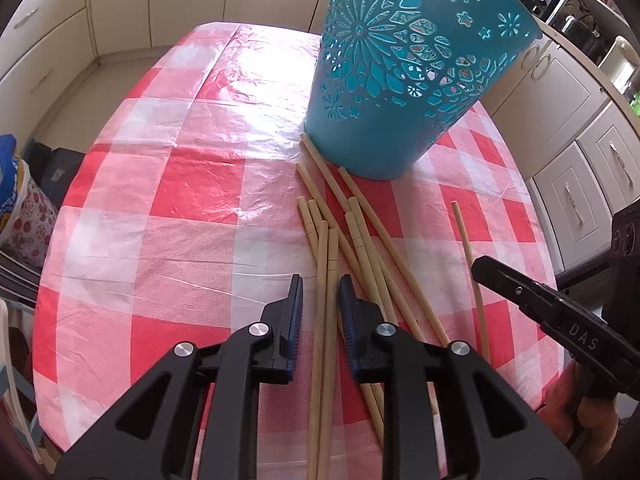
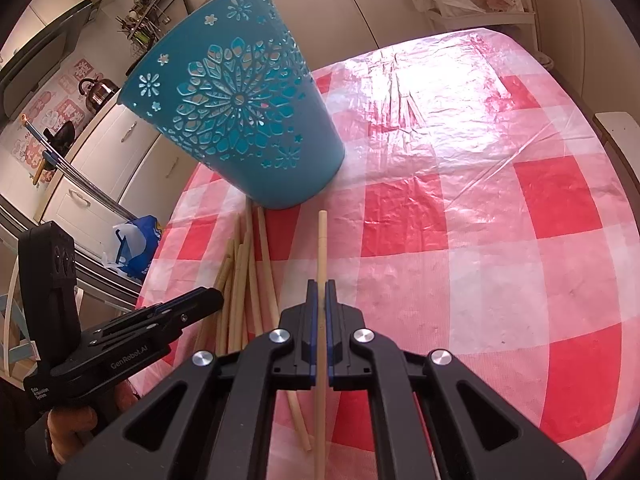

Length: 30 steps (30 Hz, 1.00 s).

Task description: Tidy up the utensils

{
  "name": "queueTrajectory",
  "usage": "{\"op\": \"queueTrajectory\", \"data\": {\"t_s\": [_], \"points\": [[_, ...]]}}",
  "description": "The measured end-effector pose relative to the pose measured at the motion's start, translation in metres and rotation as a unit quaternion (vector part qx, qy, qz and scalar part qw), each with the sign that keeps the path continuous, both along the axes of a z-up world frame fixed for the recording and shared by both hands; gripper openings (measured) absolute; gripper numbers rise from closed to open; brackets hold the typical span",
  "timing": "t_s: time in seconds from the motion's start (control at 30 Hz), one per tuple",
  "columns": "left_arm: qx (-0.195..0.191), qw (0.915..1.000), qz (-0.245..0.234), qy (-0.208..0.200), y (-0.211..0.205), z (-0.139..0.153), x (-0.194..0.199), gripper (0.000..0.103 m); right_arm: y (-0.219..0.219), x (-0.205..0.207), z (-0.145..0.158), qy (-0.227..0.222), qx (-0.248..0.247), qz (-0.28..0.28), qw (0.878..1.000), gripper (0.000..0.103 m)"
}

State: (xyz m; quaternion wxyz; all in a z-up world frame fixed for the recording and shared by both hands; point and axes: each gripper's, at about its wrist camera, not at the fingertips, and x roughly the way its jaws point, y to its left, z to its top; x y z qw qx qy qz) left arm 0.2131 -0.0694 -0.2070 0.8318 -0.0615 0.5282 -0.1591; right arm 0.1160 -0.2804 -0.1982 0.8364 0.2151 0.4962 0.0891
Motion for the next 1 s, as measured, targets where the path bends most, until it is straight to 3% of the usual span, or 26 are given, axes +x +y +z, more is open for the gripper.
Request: {"op": "queueTrajectory", "data": {"t_s": [0.5, 0.8, 0.93, 1.0], "points": [[0.021, 0.9997, 0.011, -0.009, 0.012, 0.007, 0.000, 0.018, 0.001, 0.001, -0.002, 0.002, 0.003, -0.002, 1.000, 0.004], [0.094, 0.9950, -0.013, -0.033, -0.001, 0.008, -0.005, 0.018, 0.003, 0.001, -0.003, 0.002, 0.003, 0.001, 1.000, 0.004], [0.126, 0.9900, -0.044, -0.046, -0.018, 0.011, -0.009, 0.003, 0.007, 0.003, -0.007, 0.011, -0.009, 0.008, 1.000, 0.004], [0.133, 0.9886, -0.058, -0.041, -0.025, 0.012, -0.007, 0.002, 0.011, 0.004, -0.011, 0.023, -0.027, 0.015, 0.999, 0.004]]}}
